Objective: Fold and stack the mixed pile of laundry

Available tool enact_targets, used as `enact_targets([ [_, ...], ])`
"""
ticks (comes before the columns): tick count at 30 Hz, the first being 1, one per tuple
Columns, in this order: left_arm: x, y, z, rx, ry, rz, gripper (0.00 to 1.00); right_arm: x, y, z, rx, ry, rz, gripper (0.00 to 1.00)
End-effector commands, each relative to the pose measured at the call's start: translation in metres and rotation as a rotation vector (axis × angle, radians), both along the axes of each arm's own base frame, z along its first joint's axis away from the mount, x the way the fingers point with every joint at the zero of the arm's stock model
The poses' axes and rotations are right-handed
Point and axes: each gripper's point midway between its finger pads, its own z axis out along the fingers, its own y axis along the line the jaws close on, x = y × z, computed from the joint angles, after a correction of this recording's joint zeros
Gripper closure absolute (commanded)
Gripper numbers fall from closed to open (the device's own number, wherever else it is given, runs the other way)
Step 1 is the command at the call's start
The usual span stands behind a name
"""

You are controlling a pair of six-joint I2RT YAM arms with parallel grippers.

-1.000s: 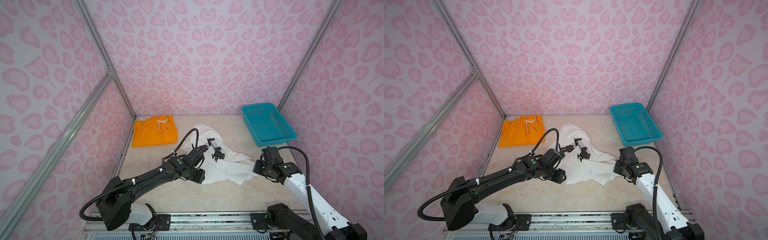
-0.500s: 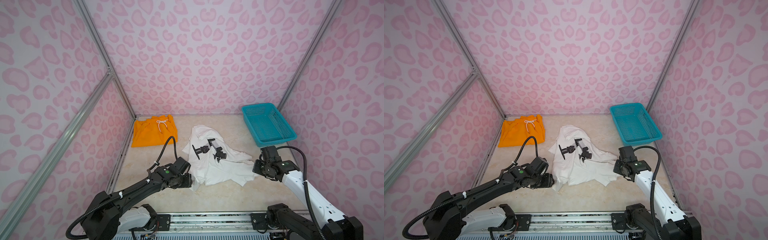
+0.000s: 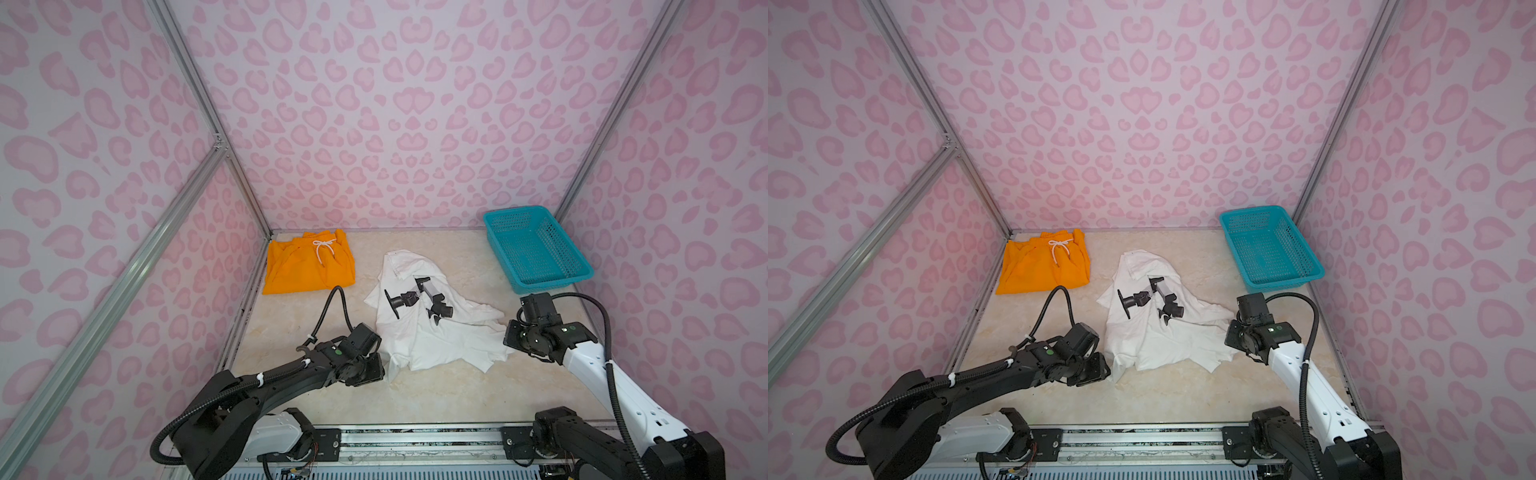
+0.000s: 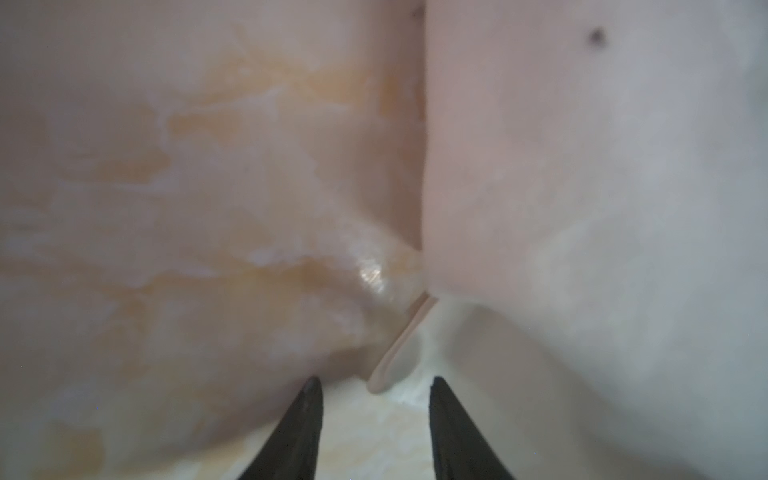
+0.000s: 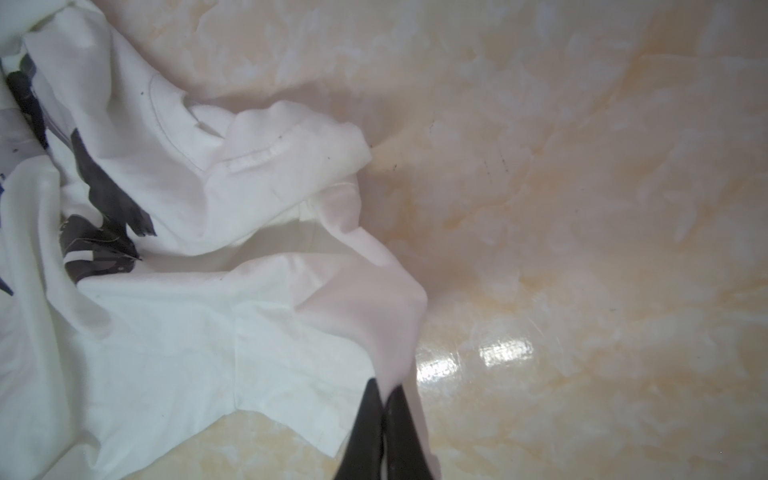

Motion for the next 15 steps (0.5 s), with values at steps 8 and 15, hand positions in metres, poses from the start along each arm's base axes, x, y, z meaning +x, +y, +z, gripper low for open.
enact_targets([
  [8,-0.011,-0.014,-0.027,0.047,0.091,0.005,0.73,-0.005,-0.004,-0.001,-0.017,-0.005,0.002,1.00],
  [15,-0.008,0.006,-0.029,0.195,0.071,0.003,0.97,-0.004,-0.004,0.001,-0.014,-0.024,0.003,1.00],
])
